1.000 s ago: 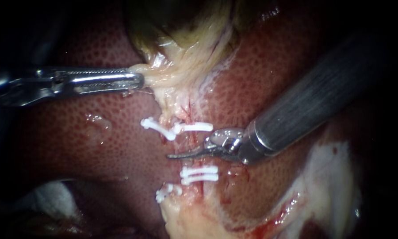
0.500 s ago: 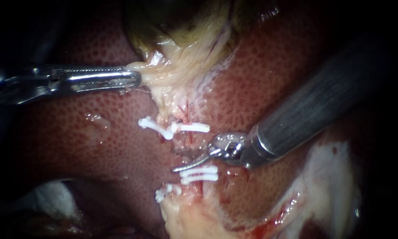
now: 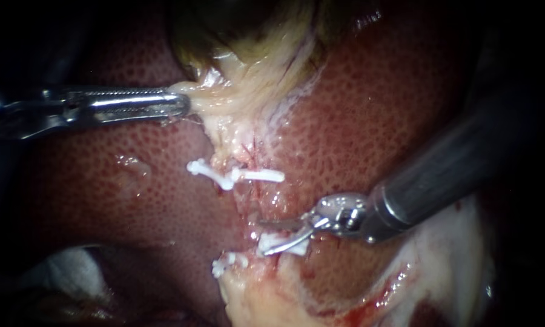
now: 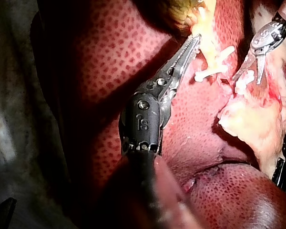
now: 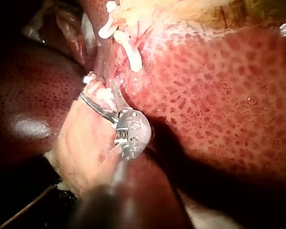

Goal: Go back from the cut right tube

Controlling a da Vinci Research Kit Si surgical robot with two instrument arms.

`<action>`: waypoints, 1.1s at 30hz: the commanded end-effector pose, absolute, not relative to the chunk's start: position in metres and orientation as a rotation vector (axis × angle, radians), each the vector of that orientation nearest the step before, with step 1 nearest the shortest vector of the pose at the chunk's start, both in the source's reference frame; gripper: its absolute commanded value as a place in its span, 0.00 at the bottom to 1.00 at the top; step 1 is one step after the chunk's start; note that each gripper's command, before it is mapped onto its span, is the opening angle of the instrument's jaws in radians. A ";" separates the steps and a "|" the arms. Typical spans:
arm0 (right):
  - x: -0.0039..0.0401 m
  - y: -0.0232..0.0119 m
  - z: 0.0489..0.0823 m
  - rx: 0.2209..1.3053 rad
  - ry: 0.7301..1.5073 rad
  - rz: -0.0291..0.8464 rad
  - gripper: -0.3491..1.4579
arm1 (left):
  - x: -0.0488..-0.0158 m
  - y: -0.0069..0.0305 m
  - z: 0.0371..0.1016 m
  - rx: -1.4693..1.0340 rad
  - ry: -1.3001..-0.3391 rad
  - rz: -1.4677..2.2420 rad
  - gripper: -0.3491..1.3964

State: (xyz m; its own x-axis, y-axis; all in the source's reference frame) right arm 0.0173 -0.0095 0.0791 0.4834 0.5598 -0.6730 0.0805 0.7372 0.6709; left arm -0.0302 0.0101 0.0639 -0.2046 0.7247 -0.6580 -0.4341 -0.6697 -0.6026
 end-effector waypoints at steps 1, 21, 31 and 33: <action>0.0166 -0.0089 0.0787 0.684 1.045 0.320 0.98 | -0.0302 0.0101 0.0640 -1.284 -0.365 1.946 0.00; 0.0083 -0.0018 0.0699 0.445 1.094 0.273 0.98 | -0.0303 0.0101 0.0643 -1.284 -0.363 1.946 0.00; 0.0083 -0.0021 0.0702 0.445 1.094 0.271 0.98 | -0.0322 0.0090 0.0672 -1.254 -0.367 1.960 0.00; 0.0083 -0.0021 0.0702 0.445 1.094 0.270 0.98 | -0.0328 0.0086 0.0681 -1.245 -0.378 1.960 0.00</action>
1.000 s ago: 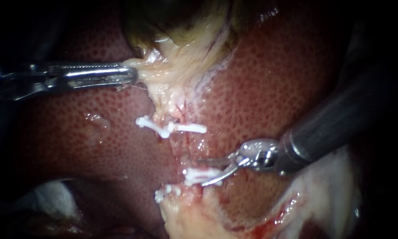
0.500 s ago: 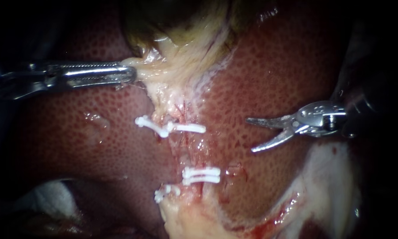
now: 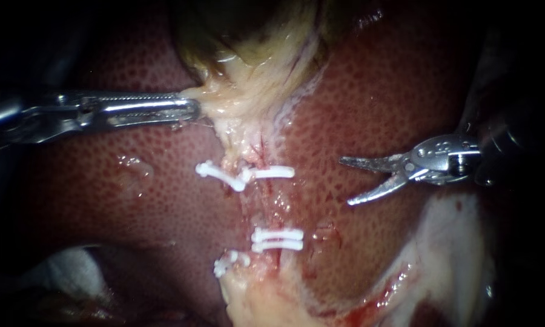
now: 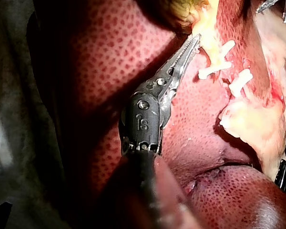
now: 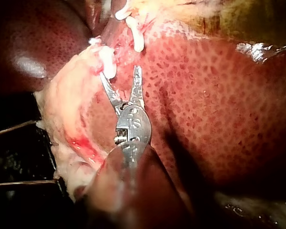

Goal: Go back from the cut right tube

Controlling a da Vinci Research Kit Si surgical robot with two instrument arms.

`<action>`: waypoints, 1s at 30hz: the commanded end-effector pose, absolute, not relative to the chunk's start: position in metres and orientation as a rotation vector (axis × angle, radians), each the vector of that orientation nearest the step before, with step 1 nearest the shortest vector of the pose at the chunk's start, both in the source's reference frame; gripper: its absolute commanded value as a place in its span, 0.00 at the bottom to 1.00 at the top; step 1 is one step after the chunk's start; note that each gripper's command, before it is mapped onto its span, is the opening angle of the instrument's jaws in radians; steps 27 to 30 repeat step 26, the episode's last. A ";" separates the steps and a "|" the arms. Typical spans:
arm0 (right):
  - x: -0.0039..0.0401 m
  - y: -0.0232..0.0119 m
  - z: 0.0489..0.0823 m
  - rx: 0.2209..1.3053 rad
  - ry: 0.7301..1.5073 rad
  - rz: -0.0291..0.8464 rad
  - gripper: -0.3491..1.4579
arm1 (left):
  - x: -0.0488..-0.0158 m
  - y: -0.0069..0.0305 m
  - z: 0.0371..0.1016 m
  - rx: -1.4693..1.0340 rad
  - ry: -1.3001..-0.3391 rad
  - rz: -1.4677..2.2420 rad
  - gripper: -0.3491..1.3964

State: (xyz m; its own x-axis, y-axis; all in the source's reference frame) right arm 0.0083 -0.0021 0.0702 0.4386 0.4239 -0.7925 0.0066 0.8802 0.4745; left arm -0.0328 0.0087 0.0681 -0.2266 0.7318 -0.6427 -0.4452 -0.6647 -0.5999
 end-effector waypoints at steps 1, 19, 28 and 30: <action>0.0083 -0.0021 0.0702 0.445 1.094 0.270 0.98 | -0.0333 0.0083 0.0687 -1.242 -0.387 1.962 0.00; 0.0082 -0.0023 0.0700 0.445 1.094 0.270 0.98 | -0.0377 0.0064 0.0727 -1.213 -0.442 1.990 0.00; 0.0082 -0.0023 0.0700 0.444 1.097 0.271 0.98 | -0.0377 0.0064 0.0727 -1.214 -0.442 1.990 0.00; 0.0082 -0.0023 0.0700 0.444 1.097 0.271 0.98 | -0.0377 0.0064 0.0727 -1.214 -0.442 1.990 0.00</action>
